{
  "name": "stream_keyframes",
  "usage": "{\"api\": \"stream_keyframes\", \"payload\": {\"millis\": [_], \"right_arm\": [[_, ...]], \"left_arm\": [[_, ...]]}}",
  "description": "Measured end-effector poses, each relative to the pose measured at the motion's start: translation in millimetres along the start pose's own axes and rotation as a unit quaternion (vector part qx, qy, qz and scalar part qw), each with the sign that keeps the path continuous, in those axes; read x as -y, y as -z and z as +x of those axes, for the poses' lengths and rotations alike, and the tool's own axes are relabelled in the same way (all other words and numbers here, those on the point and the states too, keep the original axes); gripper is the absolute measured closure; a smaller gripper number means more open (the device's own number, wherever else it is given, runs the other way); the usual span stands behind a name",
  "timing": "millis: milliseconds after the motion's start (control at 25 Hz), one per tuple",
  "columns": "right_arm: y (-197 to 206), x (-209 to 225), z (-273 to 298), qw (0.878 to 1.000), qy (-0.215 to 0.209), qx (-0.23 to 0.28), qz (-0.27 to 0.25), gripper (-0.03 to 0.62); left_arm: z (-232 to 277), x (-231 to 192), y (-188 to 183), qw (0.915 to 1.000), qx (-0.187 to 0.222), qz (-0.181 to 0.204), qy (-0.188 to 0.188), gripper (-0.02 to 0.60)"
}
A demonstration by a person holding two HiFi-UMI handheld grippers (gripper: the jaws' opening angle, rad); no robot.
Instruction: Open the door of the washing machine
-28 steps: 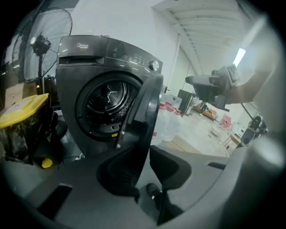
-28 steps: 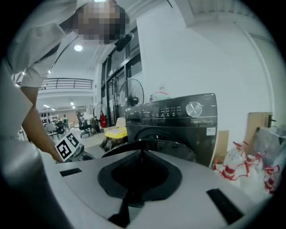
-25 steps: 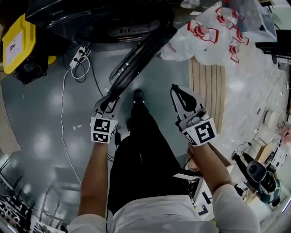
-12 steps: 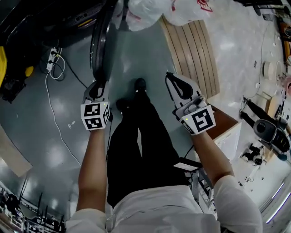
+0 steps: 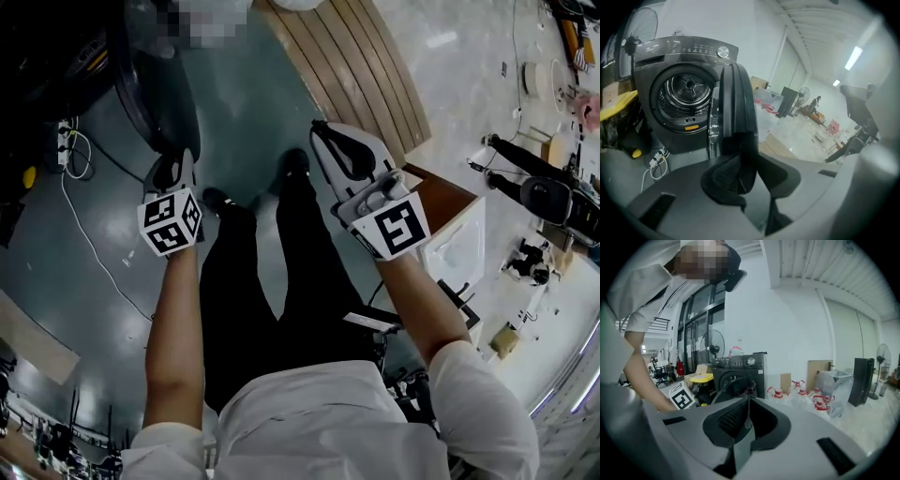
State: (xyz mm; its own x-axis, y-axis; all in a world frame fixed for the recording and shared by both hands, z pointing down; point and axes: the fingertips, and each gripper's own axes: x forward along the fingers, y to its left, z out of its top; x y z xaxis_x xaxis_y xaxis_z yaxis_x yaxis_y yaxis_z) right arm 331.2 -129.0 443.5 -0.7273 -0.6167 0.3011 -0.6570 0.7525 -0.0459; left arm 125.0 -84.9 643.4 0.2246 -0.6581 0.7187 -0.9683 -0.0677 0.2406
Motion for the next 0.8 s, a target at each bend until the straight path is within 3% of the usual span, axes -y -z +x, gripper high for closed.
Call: {"api": "stream_keyframes", "payload": {"millis": [400,800], "right_arm": [[26.9,92.4,-59.0,0.999,0.011,-0.001,0.036,0.554],[38.0,180.0,-82.0,0.998,0.021,0.021,0.052,0.554]], "left_arm": [[52.1,103.2,-21.3,0.9993,-0.002,-0.037,0.009,0.465],[118.5,176.2,-65.0,0.9976,0.002,-0.065,0.021,0.459]]}}
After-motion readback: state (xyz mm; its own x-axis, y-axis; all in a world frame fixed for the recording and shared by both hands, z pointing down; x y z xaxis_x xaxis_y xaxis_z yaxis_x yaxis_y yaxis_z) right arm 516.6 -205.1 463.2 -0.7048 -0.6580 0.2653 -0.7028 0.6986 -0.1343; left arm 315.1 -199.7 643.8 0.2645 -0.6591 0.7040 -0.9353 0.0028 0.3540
